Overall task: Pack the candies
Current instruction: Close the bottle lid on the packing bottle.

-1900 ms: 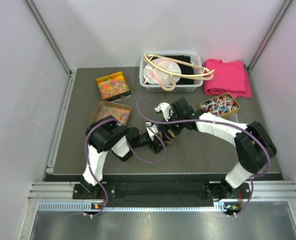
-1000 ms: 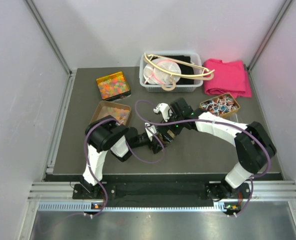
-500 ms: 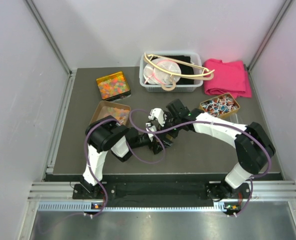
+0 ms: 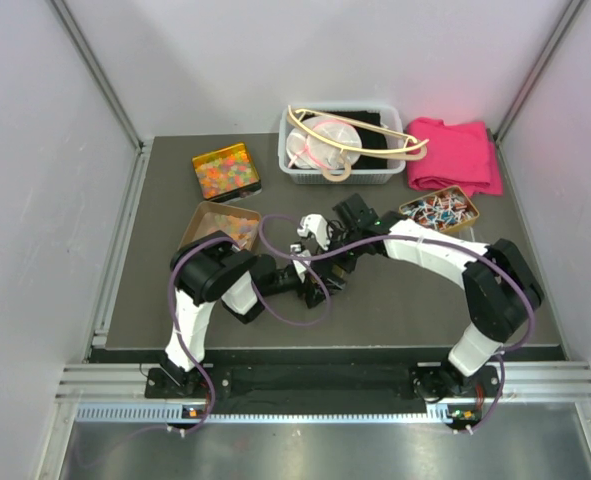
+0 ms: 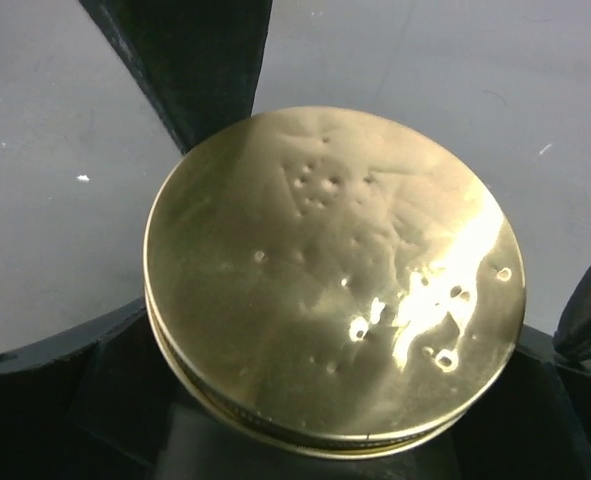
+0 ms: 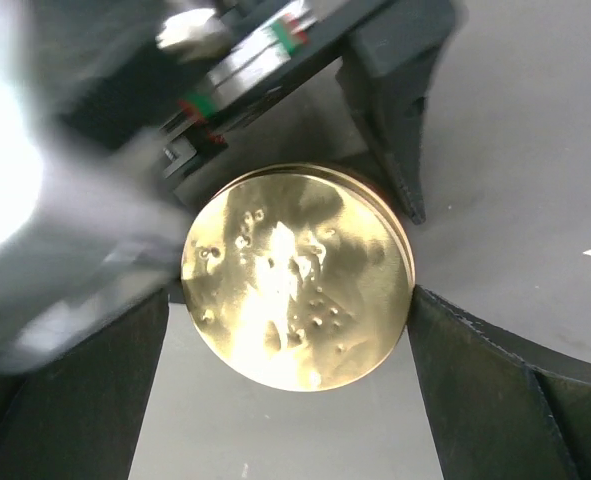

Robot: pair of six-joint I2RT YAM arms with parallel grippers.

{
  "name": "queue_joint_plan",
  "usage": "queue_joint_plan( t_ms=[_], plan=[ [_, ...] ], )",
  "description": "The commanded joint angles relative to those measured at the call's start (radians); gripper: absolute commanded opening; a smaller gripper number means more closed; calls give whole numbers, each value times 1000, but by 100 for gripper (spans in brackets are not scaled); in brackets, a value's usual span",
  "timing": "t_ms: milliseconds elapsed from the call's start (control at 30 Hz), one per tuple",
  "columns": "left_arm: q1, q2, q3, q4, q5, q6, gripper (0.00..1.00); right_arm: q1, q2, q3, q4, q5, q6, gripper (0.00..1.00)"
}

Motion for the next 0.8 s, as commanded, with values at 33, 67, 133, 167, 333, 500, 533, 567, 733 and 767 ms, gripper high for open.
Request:
queue_joint_plan(
  t_ms=[33, 67, 133, 167, 333, 500, 533, 567, 733, 767],
  plan=[
    [-19, 22, 27, 224, -52, -21, 99, -39, 92, 30, -109, -193, 133, 99],
    [-19, 22, 27, 222, -52, -21, 99, -45, 93, 38, -112, -192, 131, 99],
    [-19, 22, 28, 224, -52, -19, 99, -62, 89, 43, -127, -196, 124, 99],
    [-19, 22, 28, 222, -52, -19, 99, -68, 84, 43, -129, -199, 122, 99],
    [-19, 25, 30, 222, -54, -19, 99, -81, 52, 43, -164, -225, 93, 99],
    [-19, 25, 28, 222, -57, -19, 99, -84, 44, 67, -221, -276, 62, 99],
    [-19, 25, 28, 222, -57, -19, 99, -87, 46, 70, -226, -280, 61, 99],
    [-19, 25, 27, 222, -57, -19, 99, -92, 46, 75, -232, -285, 59, 99],
    [-19, 25, 28, 222, -57, -19, 99, -130, 66, 92, -244, -325, 62, 99],
    [-19, 25, 27, 222, -57, -19, 99, -141, 67, 90, -233, -317, 80, 99]
  ],
)
